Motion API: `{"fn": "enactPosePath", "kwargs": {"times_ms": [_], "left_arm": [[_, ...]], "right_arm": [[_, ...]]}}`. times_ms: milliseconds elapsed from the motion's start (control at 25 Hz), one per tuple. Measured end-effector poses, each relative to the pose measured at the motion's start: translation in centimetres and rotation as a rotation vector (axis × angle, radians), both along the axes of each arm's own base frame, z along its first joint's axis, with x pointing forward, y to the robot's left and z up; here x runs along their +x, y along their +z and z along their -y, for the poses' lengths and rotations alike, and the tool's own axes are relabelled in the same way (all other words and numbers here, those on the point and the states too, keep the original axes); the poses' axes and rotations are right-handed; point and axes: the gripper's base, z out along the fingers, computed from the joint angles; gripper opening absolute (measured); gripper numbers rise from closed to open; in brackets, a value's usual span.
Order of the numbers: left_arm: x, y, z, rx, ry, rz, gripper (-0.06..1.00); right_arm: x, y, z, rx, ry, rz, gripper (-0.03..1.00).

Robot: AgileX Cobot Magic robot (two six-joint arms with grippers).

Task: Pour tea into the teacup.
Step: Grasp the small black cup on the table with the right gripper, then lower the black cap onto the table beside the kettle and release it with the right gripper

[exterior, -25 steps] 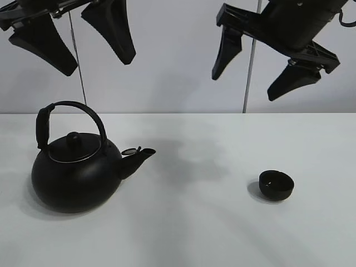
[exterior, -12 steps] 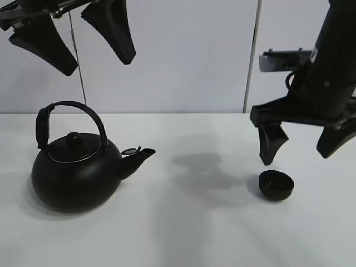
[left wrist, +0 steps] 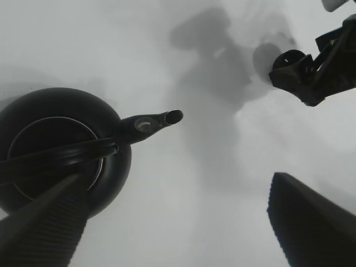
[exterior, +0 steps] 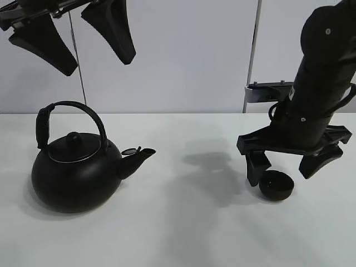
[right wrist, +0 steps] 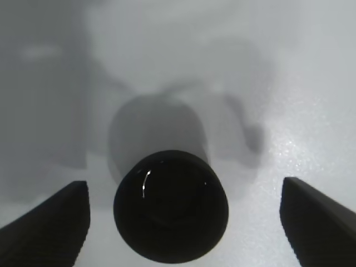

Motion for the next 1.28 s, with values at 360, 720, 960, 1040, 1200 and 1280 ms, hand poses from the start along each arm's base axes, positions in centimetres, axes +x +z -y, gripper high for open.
{"fn": "enactPosePath", "kwargs": {"times_ms": [360, 720, 960, 1040, 1200, 1280], "left_arm": [[0.1, 0.0, 0.0, -0.003, 0.002, 0.008, 0.63], [0.1, 0.1, 0.0, -0.006, 0.004, 0.014, 0.63], [0.1, 0.1, 0.0, -0.007, 0.005, 0.015, 0.63], [0.1, 0.1, 0.0, -0.007, 0.005, 0.015, 0.63], [0.1, 0.1, 0.0, -0.007, 0.005, 0.015, 0.63], [0.1, 0.1, 0.0, -0.007, 0.005, 0.015, 0.63]], "right_arm": [[0.0, -0.6, 0.0, -0.007, 0.003, -0.022, 0.45], [-0.3, 0.0, -0.2, 0.012, -0.007, -0.04, 0.4], [0.6, 3.6, -3.4, 0.056, 0.077, 0.043, 0.4], [0.6, 4.4, -4.9, 0.068, 0.113, 0.068, 0.4], [1.1, 4.7, -7.3, 0.079, 0.167, 0.088, 0.4], [1.3, 4.0, -8.4, 0.073, 0.188, 0.072, 0.4]]}}
